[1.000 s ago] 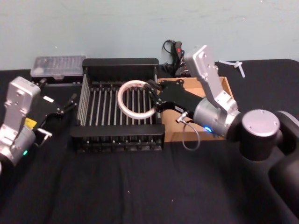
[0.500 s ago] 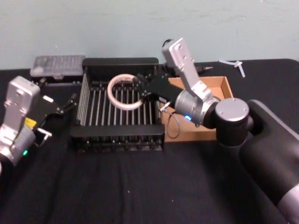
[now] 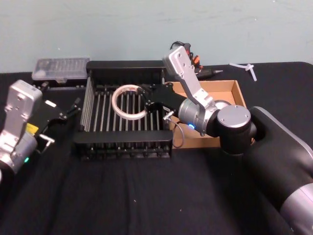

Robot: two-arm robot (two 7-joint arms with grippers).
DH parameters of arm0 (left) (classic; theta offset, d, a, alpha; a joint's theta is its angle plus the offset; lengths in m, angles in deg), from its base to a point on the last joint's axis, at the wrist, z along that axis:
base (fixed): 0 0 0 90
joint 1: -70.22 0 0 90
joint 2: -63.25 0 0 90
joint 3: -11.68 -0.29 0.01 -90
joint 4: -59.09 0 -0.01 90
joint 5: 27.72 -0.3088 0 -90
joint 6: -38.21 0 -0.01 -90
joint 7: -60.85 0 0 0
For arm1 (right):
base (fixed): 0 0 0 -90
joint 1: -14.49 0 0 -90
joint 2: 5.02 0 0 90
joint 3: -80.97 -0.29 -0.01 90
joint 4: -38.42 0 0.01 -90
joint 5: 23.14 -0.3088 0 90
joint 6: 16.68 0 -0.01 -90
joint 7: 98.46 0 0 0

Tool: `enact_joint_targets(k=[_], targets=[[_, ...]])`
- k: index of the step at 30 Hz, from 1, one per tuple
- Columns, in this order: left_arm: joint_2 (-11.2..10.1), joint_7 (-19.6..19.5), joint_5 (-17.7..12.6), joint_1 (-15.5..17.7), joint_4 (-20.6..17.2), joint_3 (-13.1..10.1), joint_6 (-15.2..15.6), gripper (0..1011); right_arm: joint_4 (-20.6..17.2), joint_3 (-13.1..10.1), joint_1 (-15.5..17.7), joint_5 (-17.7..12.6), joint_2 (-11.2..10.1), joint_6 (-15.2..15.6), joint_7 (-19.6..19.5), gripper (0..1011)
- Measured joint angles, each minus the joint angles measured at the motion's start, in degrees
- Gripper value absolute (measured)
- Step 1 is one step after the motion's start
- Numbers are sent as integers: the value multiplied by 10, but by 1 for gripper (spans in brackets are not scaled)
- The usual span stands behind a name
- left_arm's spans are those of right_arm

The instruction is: Pick up the white tape and place it into the black box , Pick up the silver tape and place it into the brown box.

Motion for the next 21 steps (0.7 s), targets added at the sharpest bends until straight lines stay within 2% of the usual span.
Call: enact_joint_targets(k=[9, 15, 21], targets=[[0, 0, 0, 0, 0, 0, 0, 1001, -1, 0, 0, -1, 0, 0, 1, 111], [0, 0, 0, 0, 0, 0, 0, 1001, -1, 0, 0, -2, -1, 0, 2, 268], [0, 0, 0, 0, 0, 0, 0, 1001, -1, 0, 0, -3, -1, 0, 2, 486]])
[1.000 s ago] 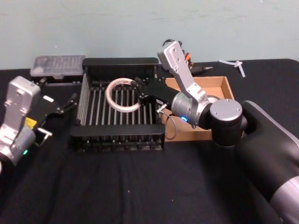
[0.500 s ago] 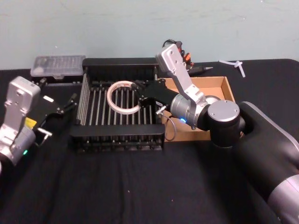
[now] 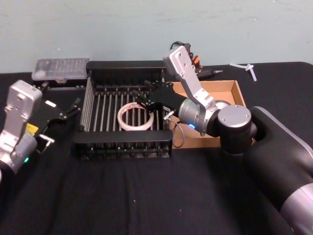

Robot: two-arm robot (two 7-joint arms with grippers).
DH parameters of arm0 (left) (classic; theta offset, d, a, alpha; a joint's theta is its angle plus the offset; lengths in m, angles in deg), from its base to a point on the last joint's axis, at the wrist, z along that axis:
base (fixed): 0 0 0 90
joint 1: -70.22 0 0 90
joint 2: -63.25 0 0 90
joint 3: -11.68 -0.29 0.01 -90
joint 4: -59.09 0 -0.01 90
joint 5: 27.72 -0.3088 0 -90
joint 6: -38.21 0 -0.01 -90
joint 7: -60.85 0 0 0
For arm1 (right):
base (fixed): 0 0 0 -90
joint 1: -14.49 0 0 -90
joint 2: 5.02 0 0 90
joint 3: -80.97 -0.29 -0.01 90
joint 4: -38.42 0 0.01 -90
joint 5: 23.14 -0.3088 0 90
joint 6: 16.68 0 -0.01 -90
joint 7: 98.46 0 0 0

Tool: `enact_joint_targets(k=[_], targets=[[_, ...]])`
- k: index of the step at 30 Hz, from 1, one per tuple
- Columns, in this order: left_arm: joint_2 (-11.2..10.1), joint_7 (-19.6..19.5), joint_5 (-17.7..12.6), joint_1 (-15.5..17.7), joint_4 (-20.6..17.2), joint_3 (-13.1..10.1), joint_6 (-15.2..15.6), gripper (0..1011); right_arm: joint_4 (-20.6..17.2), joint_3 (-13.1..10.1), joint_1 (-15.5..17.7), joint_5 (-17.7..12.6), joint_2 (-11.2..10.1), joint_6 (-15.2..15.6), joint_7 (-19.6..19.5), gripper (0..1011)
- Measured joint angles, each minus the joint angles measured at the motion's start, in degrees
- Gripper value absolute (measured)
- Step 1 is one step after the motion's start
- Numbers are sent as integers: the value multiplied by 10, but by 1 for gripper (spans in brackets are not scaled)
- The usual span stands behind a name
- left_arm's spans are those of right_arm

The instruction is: Pick up the white tape and place it into the black box , Pick up the silver tape and place it into the brown box.

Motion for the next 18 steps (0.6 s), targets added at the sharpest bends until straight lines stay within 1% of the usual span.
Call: enact_joint_targets(k=[2, 3, 4, 8, 9, 11, 12, 13, 16, 17, 18], targets=[[0, 0, 0, 0, 0, 0, 0, 1001, 0, 0, 0, 0, 0, 0, 0, 528], [0, 0, 0, 0, 0, 0, 0, 1001, 0, 0, 0, 0, 0, 0, 0, 590], [0, 0, 0, 0, 0, 0, 0, 1001, 0, 0, 0, 0, 0, 0, 0, 590], [0, 0, 0, 0, 0, 0, 0, 1001, 0, 0, 0, 0, 0, 0, 0, 729], [0, 0, 0, 0, 0, 0, 0, 1002, 0, 0, 0, 0, 0, 0, 0, 743], [0, 0, 0, 0, 0, 0, 0, 1001, 0, 0, 0, -1, 0, 0, 0, 823], [0, 0, 0, 0, 0, 0, 0, 1002, 0, 0, 0, -1, 0, 0, 1, 841], [0, 0, 0, 0, 0, 0, 0, 1001, 0, 0, 0, -1, 0, 0, 1, 892], [0, 0, 0, 0, 0, 0, 0, 1001, 0, 0, 0, -1, 0, 0, 1, 941], [0, 0, 0, 0, 0, 0, 0, 1001, 0, 0, 0, -1, 0, 0, 1, 985], [0, 0, 0, 0, 0, 0, 0, 1001, 0, 0, 0, -1, 0, 0, 1, 1000]])
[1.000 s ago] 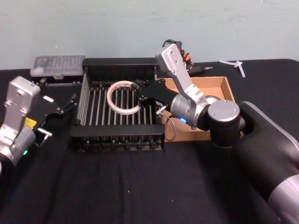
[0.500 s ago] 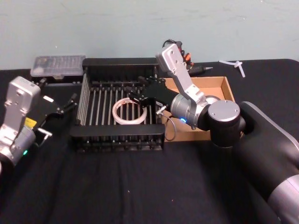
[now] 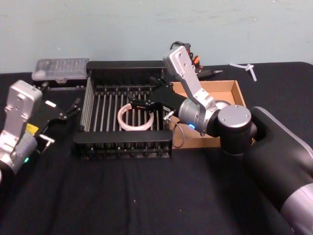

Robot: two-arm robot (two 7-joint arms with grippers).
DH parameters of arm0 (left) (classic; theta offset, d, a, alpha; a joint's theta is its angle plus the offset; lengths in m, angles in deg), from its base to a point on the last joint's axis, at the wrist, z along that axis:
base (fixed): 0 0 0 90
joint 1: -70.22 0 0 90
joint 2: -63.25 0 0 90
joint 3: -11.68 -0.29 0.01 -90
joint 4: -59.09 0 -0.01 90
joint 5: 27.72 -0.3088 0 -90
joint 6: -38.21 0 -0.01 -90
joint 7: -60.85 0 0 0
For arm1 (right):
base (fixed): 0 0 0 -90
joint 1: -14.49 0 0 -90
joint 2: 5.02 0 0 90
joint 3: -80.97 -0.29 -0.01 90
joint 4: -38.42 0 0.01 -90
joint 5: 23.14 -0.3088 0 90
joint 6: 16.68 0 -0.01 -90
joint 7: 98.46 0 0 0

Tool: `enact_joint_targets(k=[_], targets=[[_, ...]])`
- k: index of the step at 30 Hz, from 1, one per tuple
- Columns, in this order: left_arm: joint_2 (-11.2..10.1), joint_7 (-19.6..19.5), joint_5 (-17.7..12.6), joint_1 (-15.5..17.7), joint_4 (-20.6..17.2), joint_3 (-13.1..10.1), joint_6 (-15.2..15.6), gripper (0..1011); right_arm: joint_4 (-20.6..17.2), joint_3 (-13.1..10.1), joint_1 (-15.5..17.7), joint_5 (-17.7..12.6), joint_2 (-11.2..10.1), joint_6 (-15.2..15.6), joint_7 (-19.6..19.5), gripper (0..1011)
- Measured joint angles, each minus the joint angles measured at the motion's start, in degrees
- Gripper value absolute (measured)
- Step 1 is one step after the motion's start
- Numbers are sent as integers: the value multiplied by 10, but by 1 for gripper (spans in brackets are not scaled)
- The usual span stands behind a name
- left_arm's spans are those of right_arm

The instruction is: Pick up the white tape and place it into the black box , Pick up the silver tape and place it into the brown box.

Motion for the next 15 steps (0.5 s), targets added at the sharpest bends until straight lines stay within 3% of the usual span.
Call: enact_joint_targets(k=[7, 15], targets=[[0, 0, 0, 0, 0, 0, 0, 1001, -27, -10, 12, -3, -6, 0, 5, 1000], [0, 0, 0, 0, 0, 0, 0, 1001, -112, -35, 48, -9, -29, 1, -14, 1000]])
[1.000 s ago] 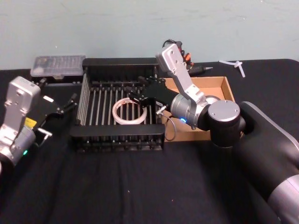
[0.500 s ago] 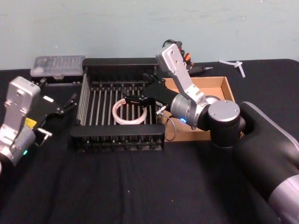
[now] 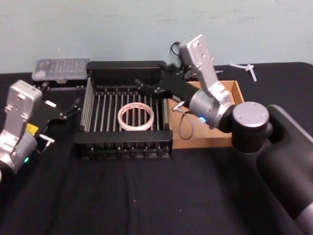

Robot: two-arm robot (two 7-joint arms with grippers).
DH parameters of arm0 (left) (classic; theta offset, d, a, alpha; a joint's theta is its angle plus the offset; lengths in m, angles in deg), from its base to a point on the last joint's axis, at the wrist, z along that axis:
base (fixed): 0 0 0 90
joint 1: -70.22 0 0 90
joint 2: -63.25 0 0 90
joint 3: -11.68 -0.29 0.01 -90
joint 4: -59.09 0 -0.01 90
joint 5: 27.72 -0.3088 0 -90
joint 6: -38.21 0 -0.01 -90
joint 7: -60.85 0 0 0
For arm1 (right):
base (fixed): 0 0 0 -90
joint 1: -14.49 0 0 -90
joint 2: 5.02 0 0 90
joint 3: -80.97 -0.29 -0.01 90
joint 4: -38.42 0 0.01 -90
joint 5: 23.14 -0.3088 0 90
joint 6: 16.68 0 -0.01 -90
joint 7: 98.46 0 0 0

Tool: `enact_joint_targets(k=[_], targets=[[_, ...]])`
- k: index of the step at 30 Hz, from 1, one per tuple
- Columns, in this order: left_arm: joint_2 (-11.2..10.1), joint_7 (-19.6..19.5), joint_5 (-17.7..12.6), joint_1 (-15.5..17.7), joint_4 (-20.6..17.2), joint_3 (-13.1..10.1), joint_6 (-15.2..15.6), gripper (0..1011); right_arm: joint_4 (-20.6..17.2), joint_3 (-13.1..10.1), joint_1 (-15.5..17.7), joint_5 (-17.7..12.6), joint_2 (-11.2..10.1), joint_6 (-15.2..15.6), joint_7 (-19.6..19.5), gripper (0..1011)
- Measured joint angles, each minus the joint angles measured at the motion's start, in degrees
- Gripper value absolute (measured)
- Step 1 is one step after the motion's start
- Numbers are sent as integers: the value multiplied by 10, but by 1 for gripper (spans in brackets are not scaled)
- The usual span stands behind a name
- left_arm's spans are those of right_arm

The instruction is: Pick up the white tape and place it into the black box , Pick up the silver tape and place it into the brown box.

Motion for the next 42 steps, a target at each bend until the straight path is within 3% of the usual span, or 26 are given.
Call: enact_joint_targets(k=[8, 13, 20, 42], targets=[[0, 0, 0, 0, 0, 0, 0, 1001, -83, -49, 51, -1, -25, 4, -54, 1000], [0, 0, 0, 0, 0, 0, 0, 1001, -107, -76, 73, 0, -33, 8, -75, 1000], [0, 0, 0, 0, 0, 0, 0, 1001, -111, -104, 96, 11, -38, 19, -92, 1000], [0, 0, 0, 0, 0, 0, 0, 1001, -93, -112, 102, 22, -31, 28, -92, 1002]])
